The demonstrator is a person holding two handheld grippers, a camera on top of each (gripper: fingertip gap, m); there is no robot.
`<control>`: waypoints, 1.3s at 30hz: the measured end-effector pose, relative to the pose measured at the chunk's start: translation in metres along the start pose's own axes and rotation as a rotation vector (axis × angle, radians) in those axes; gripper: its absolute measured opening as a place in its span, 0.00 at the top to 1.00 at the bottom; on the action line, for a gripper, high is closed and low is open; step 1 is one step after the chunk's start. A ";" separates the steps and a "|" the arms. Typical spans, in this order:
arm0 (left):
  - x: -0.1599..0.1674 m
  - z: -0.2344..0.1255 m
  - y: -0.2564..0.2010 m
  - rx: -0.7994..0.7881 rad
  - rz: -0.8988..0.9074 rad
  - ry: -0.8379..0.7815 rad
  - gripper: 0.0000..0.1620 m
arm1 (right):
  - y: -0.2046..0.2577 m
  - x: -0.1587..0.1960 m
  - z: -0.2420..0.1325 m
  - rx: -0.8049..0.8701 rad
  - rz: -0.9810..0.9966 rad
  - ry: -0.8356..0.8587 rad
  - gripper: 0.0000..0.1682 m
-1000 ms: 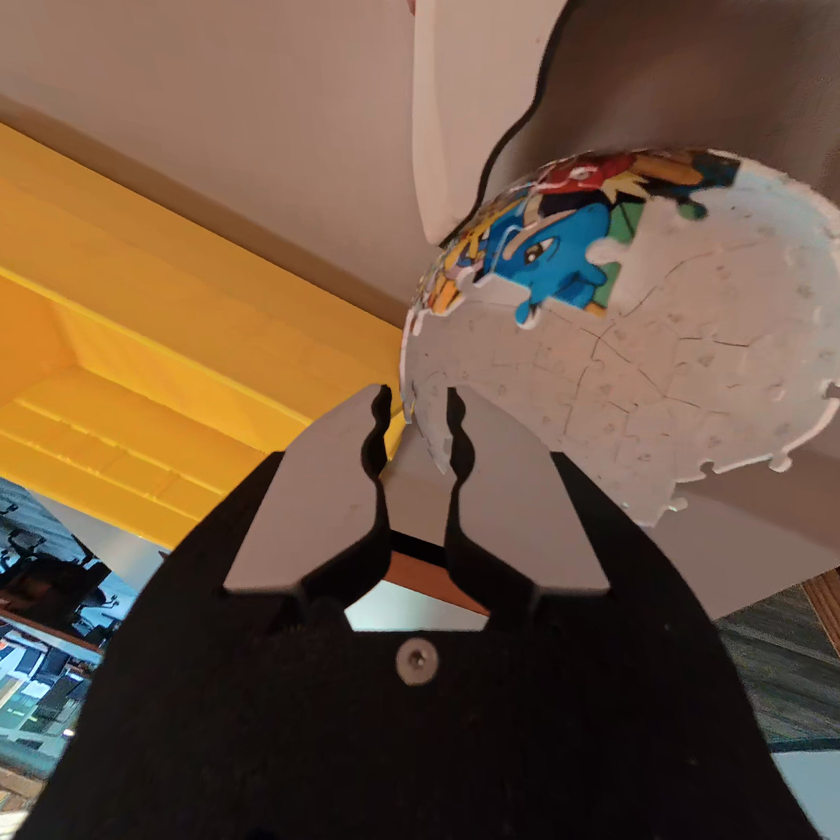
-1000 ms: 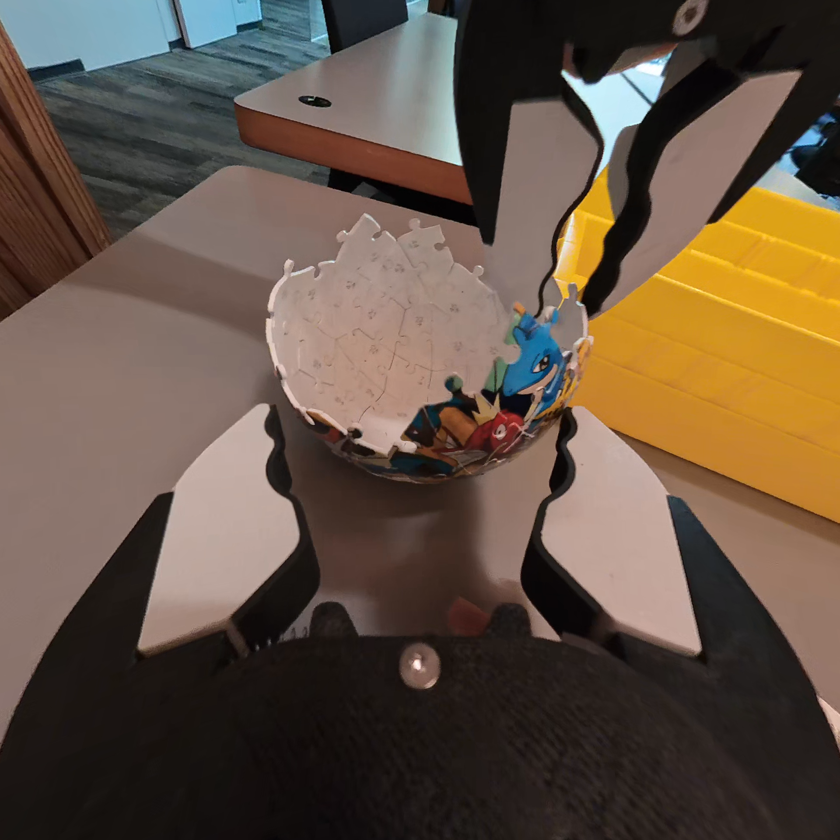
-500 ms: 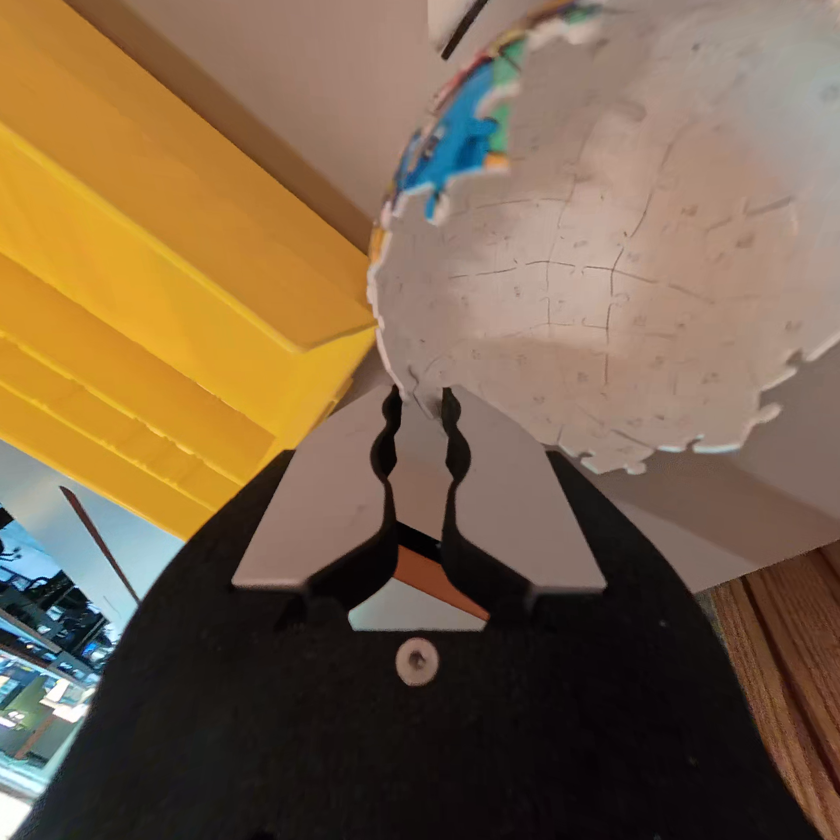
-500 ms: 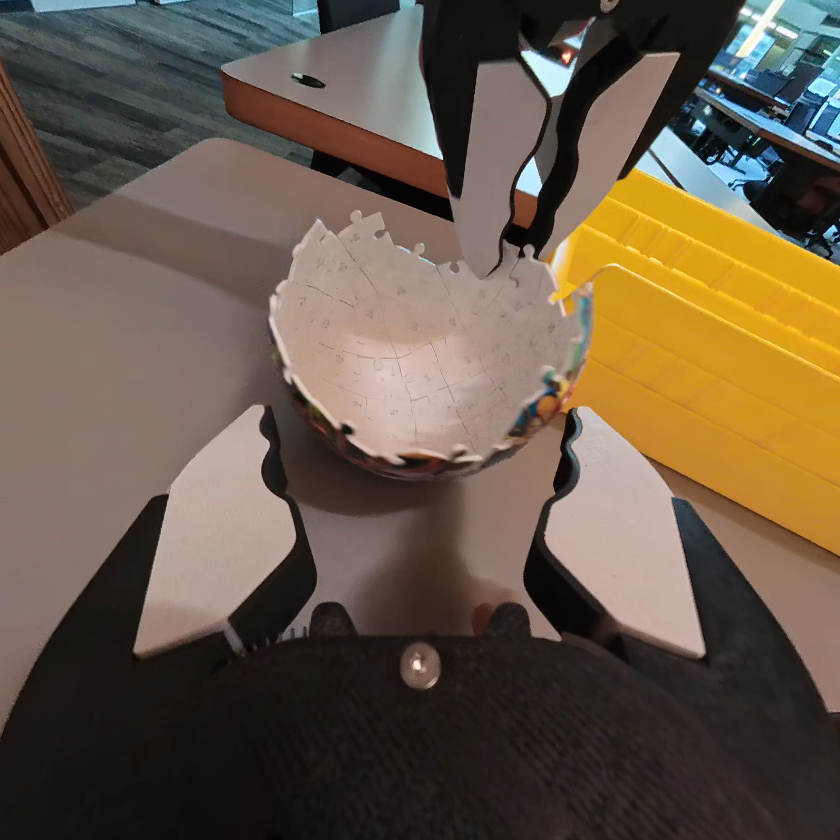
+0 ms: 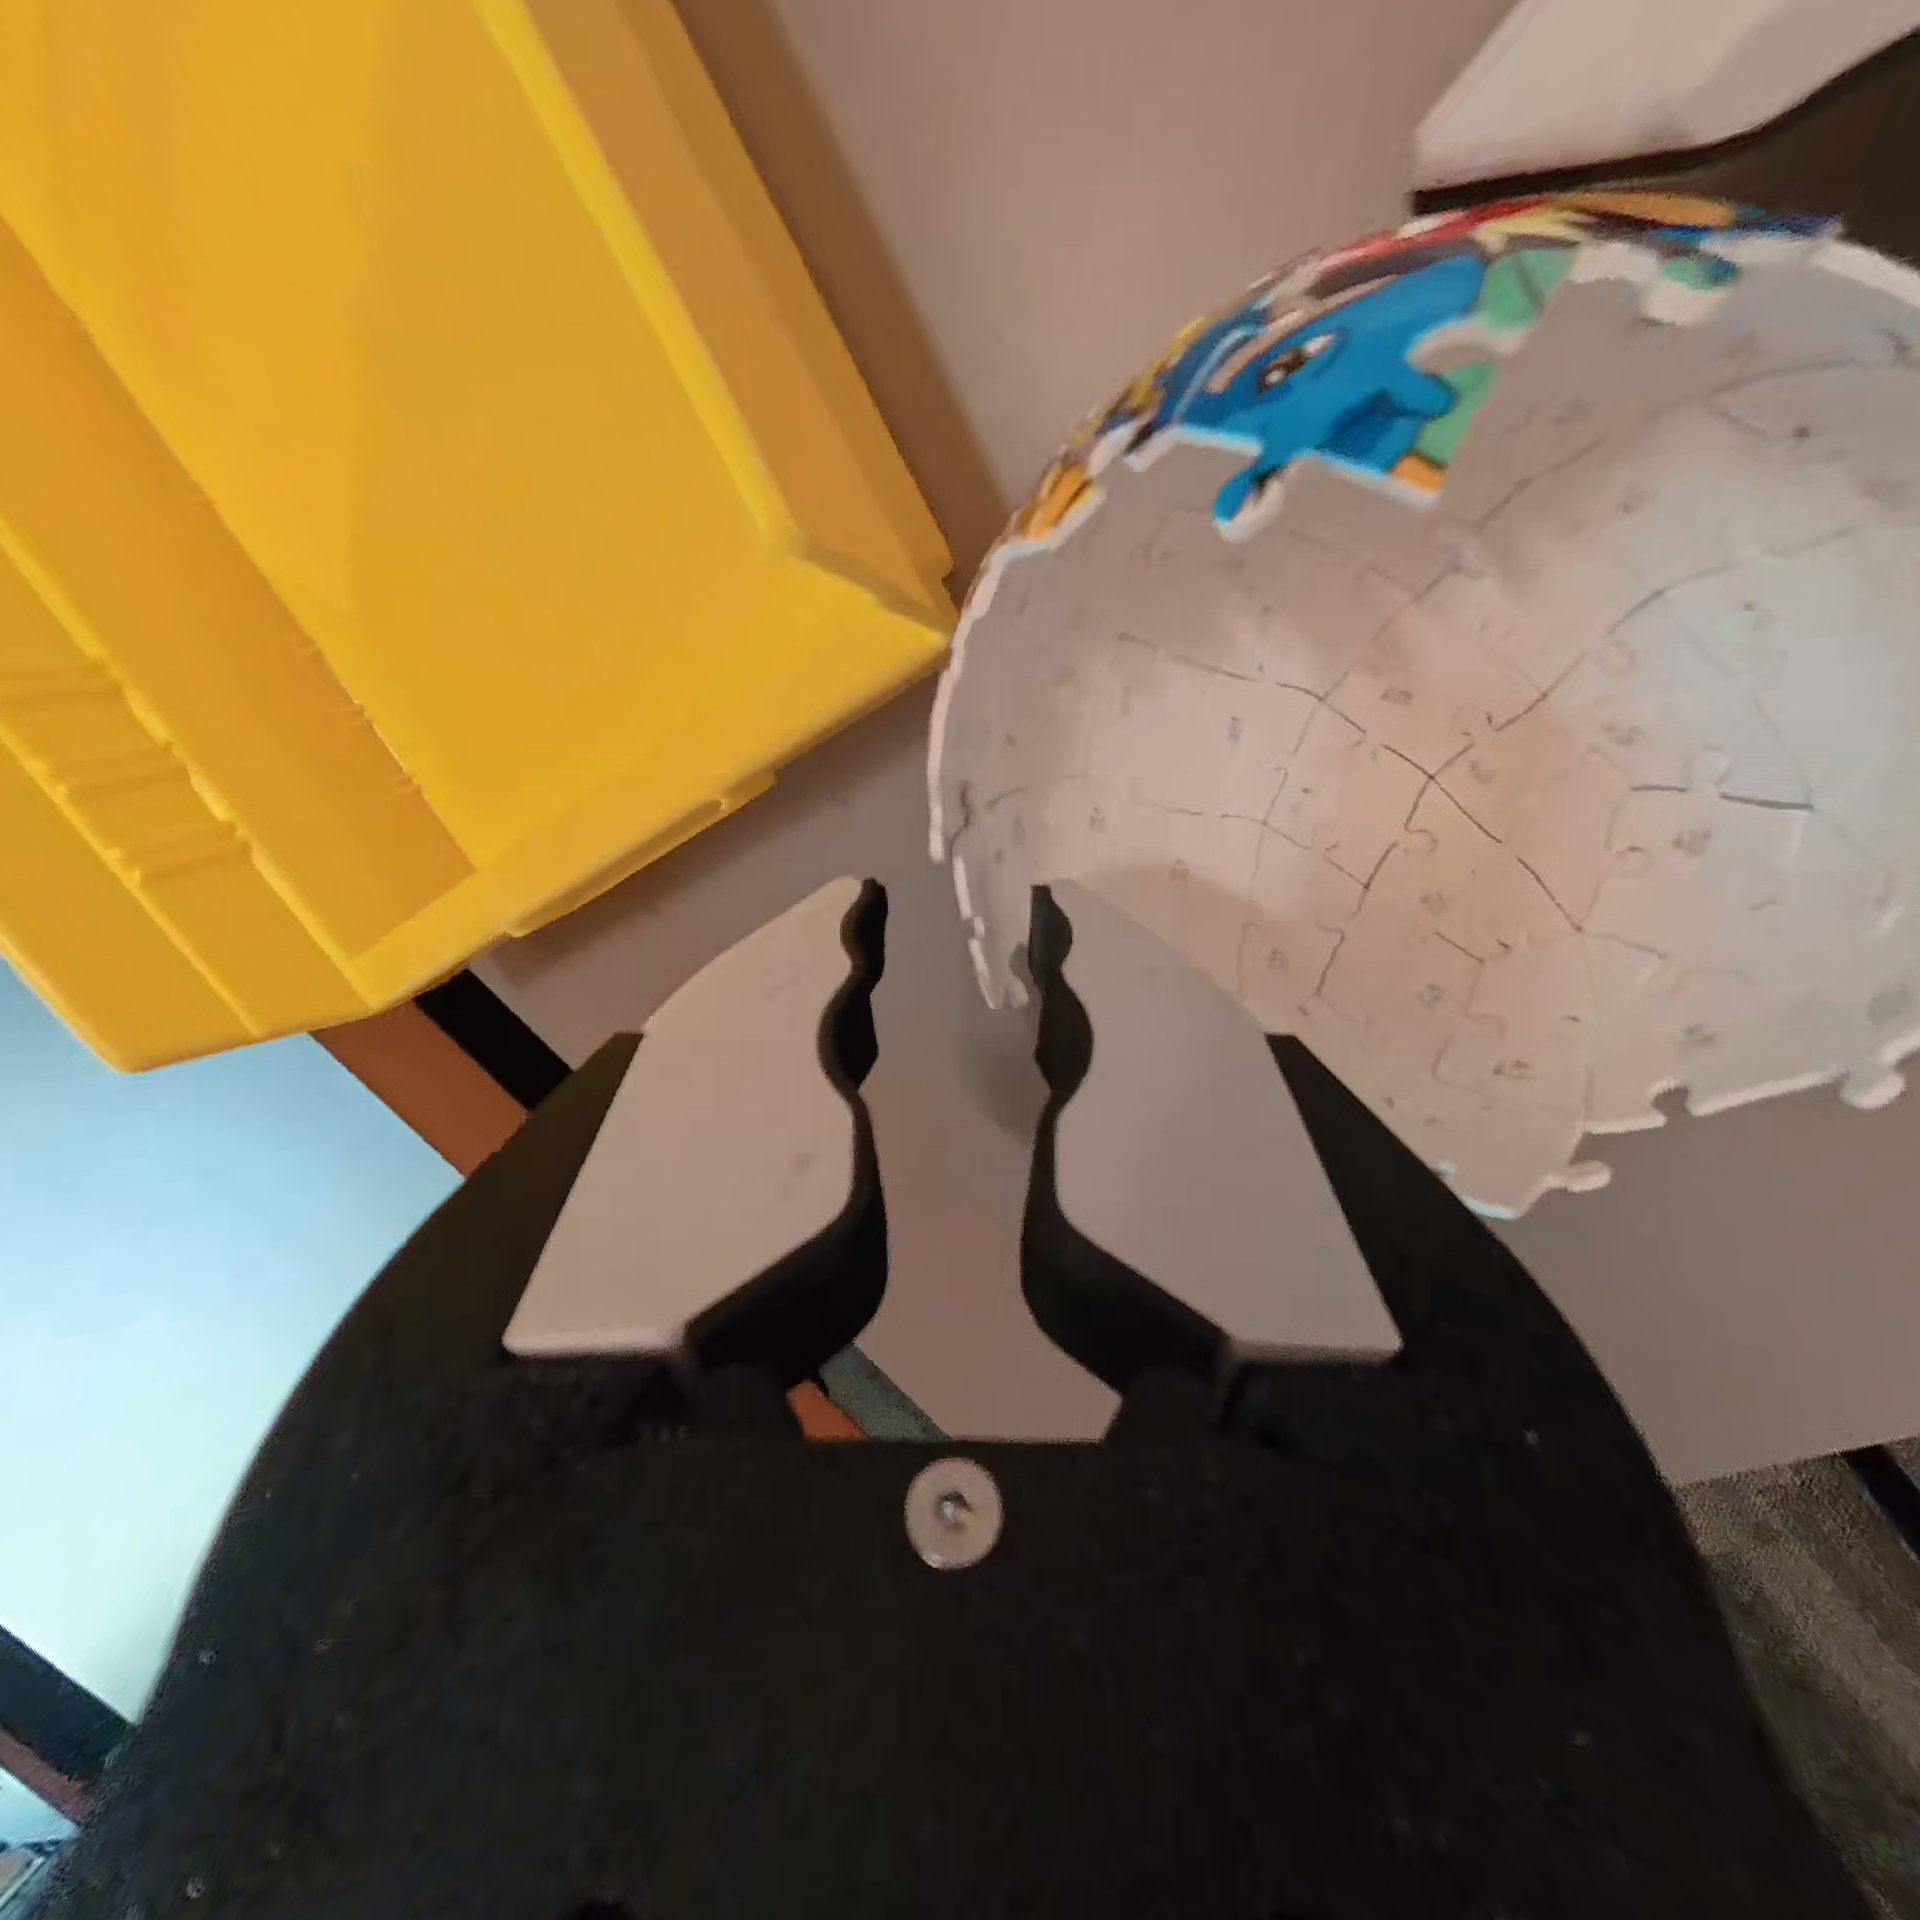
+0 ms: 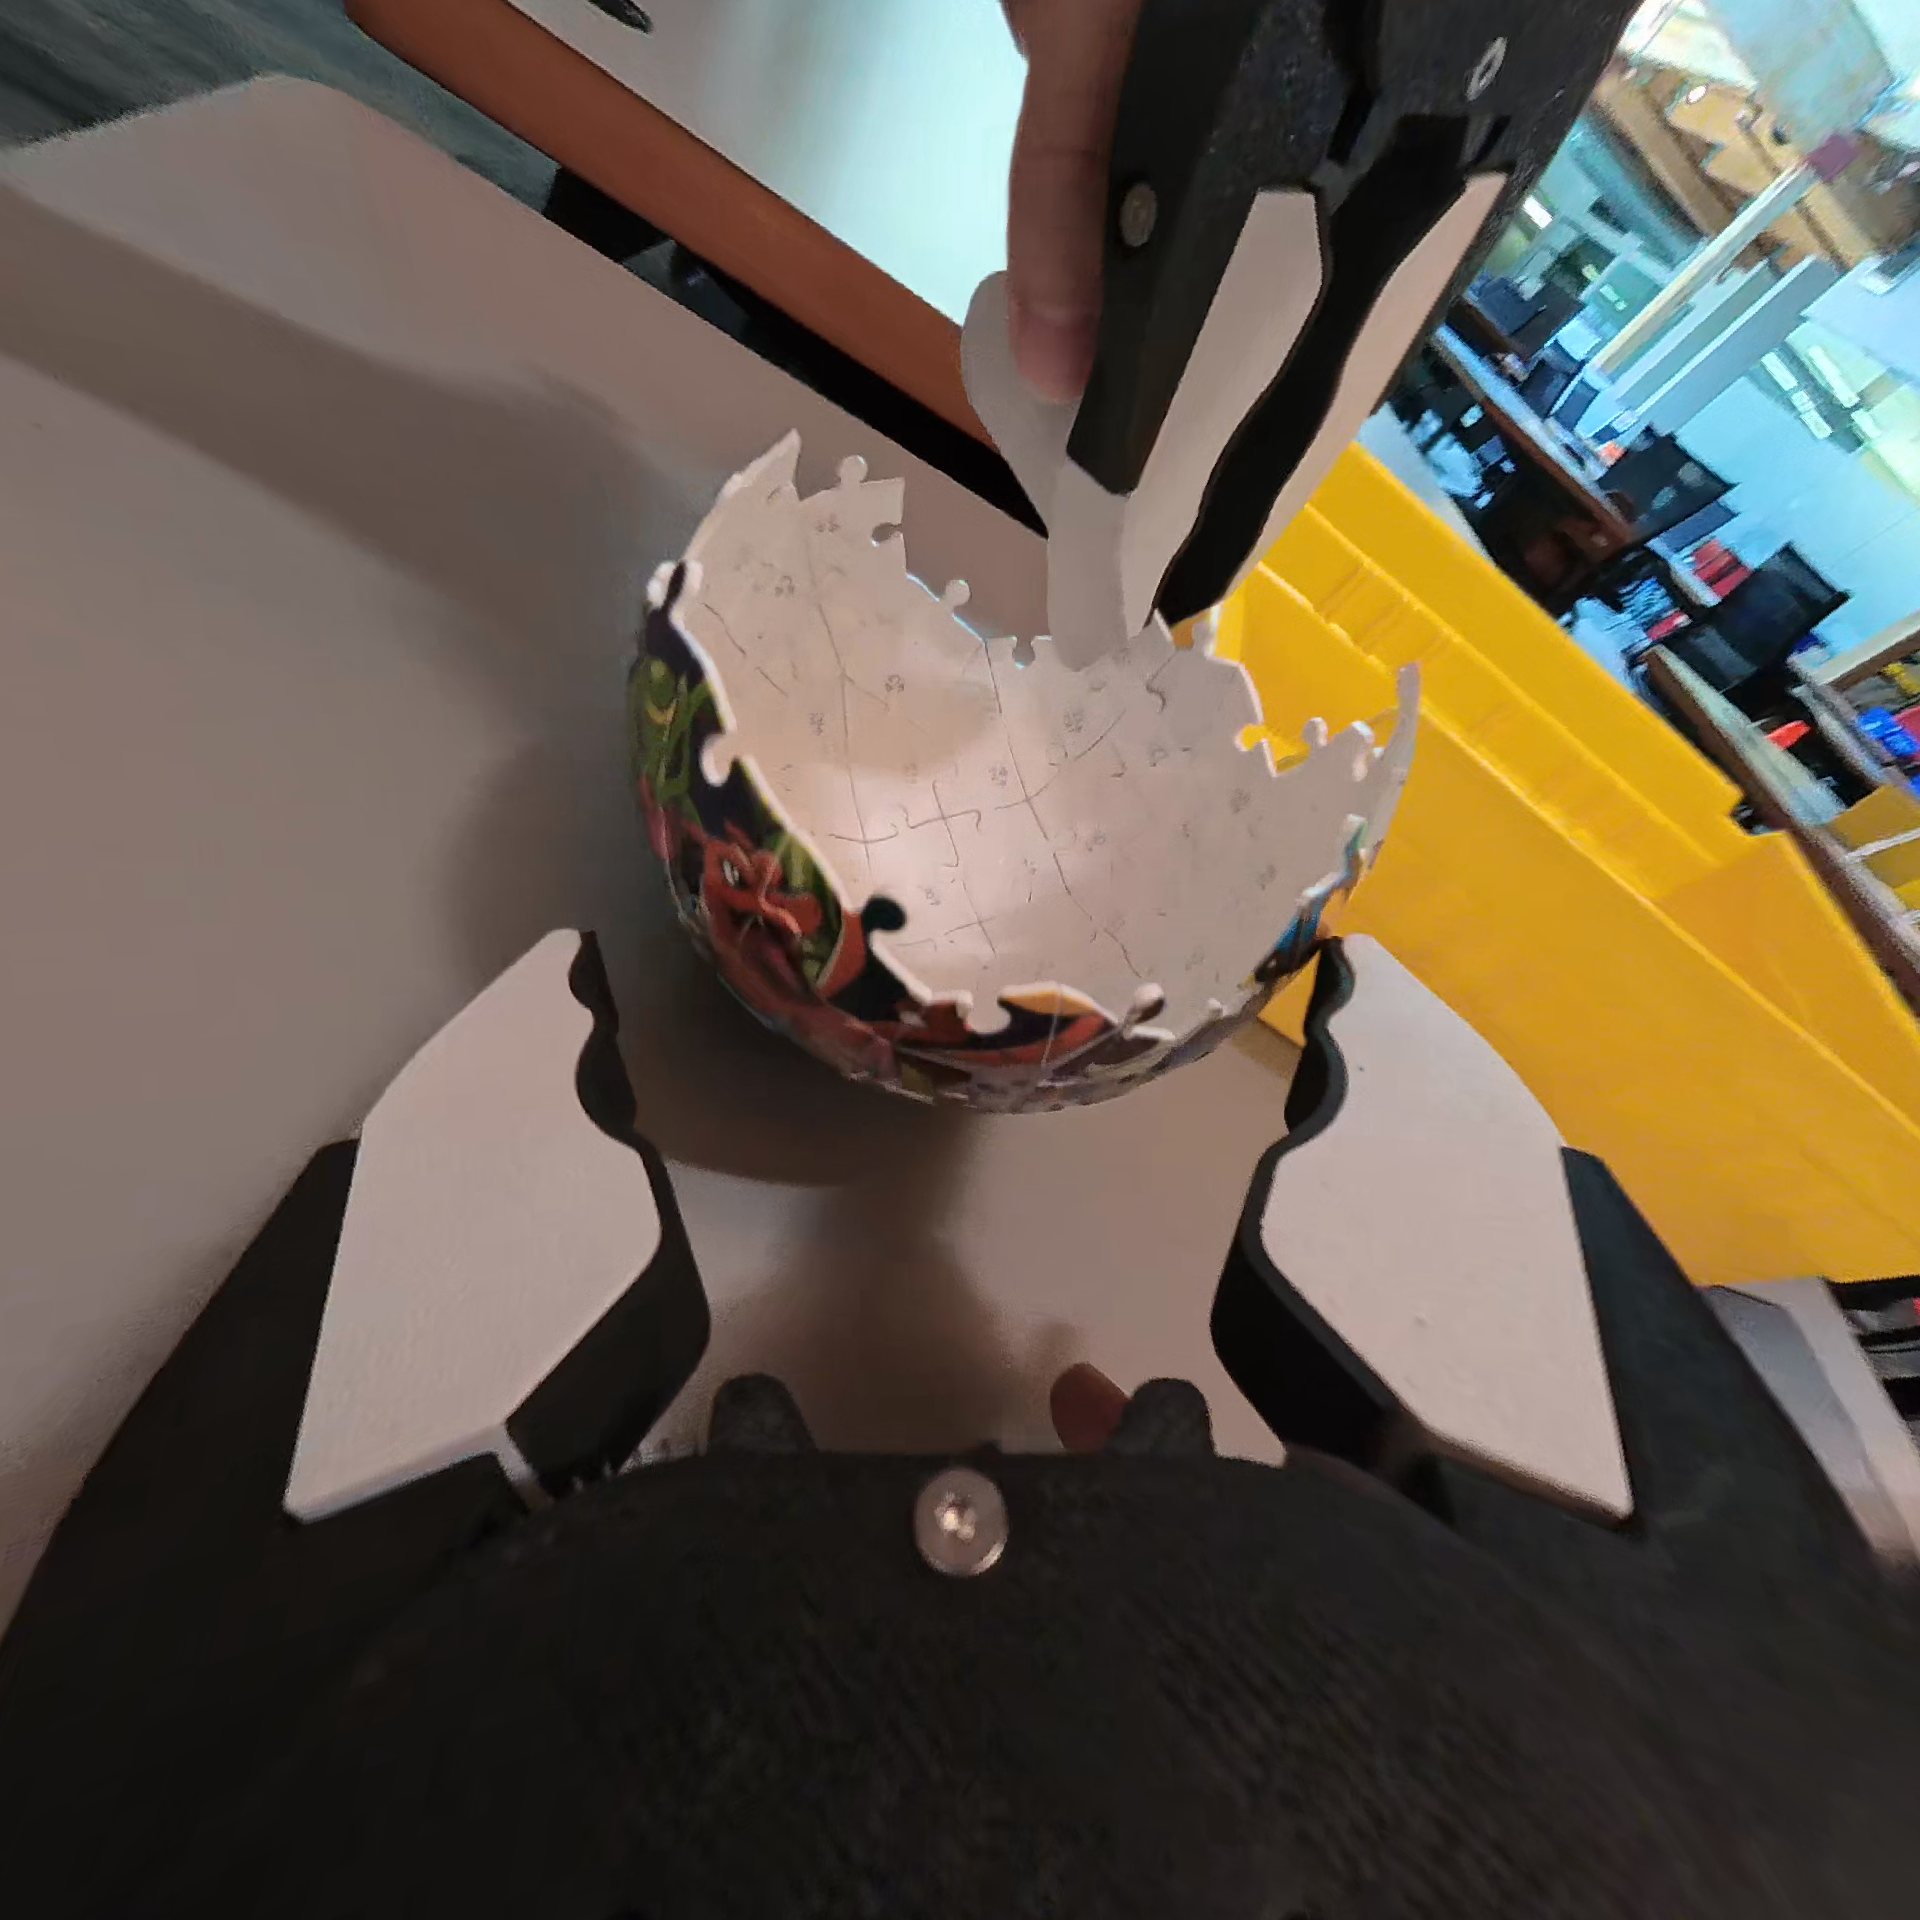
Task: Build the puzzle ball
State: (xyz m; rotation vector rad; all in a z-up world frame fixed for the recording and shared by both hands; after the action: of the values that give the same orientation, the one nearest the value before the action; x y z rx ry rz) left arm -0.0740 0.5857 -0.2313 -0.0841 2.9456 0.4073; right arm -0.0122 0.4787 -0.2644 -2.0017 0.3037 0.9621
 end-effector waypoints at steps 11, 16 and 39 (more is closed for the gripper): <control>-0.009 0.018 0.007 0.110 -0.071 -0.102 0.85 | -0.002 0.003 0.004 0.104 -0.057 0.056 0.32; -0.003 0.022 0.005 0.156 -0.084 -0.115 0.88 | -0.002 0.000 0.002 0.193 -0.143 0.034 0.36; -0.003 0.026 0.007 0.232 -0.137 -0.279 0.95 | 0.007 -0.009 0.002 0.306 -0.326 -0.014 0.41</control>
State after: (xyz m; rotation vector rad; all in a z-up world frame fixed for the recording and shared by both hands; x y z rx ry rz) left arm -0.0681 0.5993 -0.2533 -0.1830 2.6690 0.0504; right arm -0.0237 0.4751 -0.2627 -1.6970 0.1027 0.6779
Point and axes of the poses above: each gripper's, where its closed fingertips meet, z out along the fingers, x out of its underside, y = z × x across the jaws, the point moved 4 cm from there along -z, back along the fingers, and after that the axes turned 8 degrees about -z, right-handed, at the moved point
